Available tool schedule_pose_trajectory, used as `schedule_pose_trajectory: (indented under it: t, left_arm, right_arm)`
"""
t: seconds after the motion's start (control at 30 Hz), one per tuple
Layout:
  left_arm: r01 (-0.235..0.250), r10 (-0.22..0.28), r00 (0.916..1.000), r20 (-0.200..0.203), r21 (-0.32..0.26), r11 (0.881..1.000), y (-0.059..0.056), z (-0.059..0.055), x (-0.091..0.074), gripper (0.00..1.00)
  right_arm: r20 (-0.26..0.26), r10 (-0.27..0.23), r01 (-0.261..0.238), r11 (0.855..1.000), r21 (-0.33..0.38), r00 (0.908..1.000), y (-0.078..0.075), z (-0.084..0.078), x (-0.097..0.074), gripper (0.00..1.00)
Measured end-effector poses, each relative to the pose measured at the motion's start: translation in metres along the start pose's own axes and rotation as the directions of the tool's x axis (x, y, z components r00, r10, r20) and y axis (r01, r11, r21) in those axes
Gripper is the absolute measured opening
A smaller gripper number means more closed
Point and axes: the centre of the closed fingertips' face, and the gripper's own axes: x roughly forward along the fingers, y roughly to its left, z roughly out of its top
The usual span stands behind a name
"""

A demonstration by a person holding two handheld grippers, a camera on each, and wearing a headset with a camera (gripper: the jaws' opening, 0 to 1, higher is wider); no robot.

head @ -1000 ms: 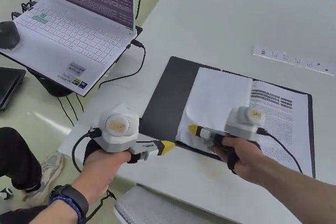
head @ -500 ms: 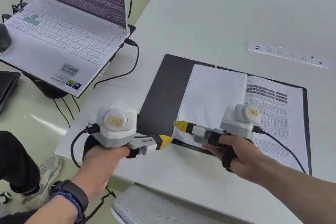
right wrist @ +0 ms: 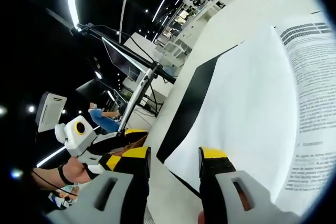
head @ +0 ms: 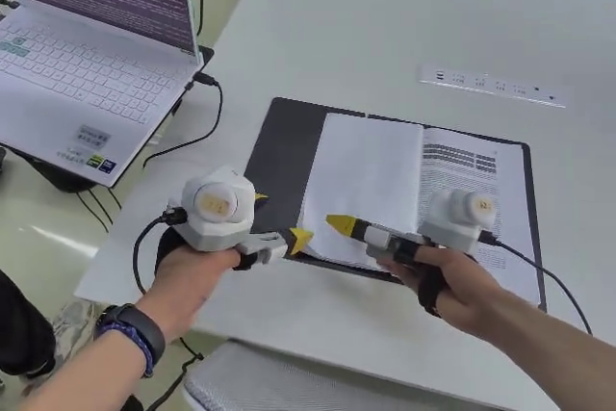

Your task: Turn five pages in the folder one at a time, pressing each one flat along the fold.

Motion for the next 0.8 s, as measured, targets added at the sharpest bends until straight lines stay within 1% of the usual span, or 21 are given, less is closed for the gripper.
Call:
schedule_pose_trajectory:
  t: [0.03, 0.13, 0.17, 0.27, 0.37, 0.4, 0.47, 0.5, 0.57, 0.7, 0.77, 0.8]
  left_arm:
    - [0.005, -0.005, 1.0000, -0.004, 0.006, 1.000, -0.001, 0.000, 0.003, 0.45]
    - [0.013, -0.012, 0.9989, -0.046, 0.032, 0.999, -0.002, -0.007, 0.018, 0.39]
    - [0.019, -0.017, 0.9988, -0.047, 0.030, 0.999, -0.003, -0.007, 0.021, 0.38]
    - [0.026, -0.024, 0.9978, -0.062, 0.033, 0.999, -0.004, -0.010, 0.030, 0.32]
    - [0.035, -0.033, 0.9974, -0.064, 0.032, 0.999, -0.006, -0.011, 0.035, 0.22]
    - [0.035, -0.033, 0.9973, -0.066, 0.032, 0.999, -0.006, -0.011, 0.036, 0.16]
    - [0.032, -0.030, 0.9970, -0.071, 0.029, 0.999, -0.005, -0.014, 0.040, 0.10]
    - [0.034, -0.033, 0.9967, -0.075, 0.023, 0.999, -0.006, -0.016, 0.041, 0.09]
    - [0.042, -0.040, 0.9961, -0.079, 0.015, 0.999, -0.008, -0.018, 0.043, 0.08]
    - [0.046, -0.046, 0.9948, -0.091, 0.006, 0.999, -0.010, -0.024, 0.046, 0.00]
    - [0.039, -0.039, 0.9942, -0.100, -0.009, 0.999, -0.009, -0.029, 0.047, 0.00]
    - [0.034, -0.036, 0.9926, -0.116, -0.023, 0.999, -0.008, -0.035, 0.048, 0.00]
  right_arm:
    - [0.011, -0.004, 0.004, 1.000, -0.003, 0.9999, -0.001, 0.003, -0.003, 0.33]
    - [0.053, -0.037, 0.037, 0.999, -0.007, 0.9979, -0.009, 0.013, -0.016, 0.32]
    - [0.070, -0.043, 0.043, 0.999, 0.001, 0.9966, -0.009, 0.017, -0.021, 0.32]
    - [0.085, -0.053, 0.053, 0.999, 0.004, 0.9950, -0.015, 0.020, -0.033, 0.31]
    - [0.093, -0.068, 0.068, 0.998, 0.001, 0.9933, -0.019, 0.020, -0.046, 0.31]
    - [0.099, -0.073, 0.073, 0.997, 0.002, 0.9924, -0.021, 0.021, -0.049, 0.31]
    - [0.113, -0.085, 0.085, 0.996, 0.006, 0.9900, -0.025, 0.024, -0.054, 0.30]
    - [0.120, -0.091, 0.091, 0.996, 0.011, 0.9885, -0.028, 0.025, -0.057, 0.30]
    - [0.128, -0.096, 0.096, 0.995, 0.012, 0.9871, -0.030, 0.028, -0.062, 0.30]
    - [0.128, -0.104, 0.104, 0.995, 0.003, 0.9863, -0.034, 0.029, -0.068, 0.30]
    - [0.128, -0.109, 0.110, 0.994, 0.002, 0.9857, -0.037, 0.030, -0.070, 0.30]
    - [0.129, -0.111, 0.111, 0.994, 0.002, 0.9854, -0.038, 0.031, -0.071, 0.29]
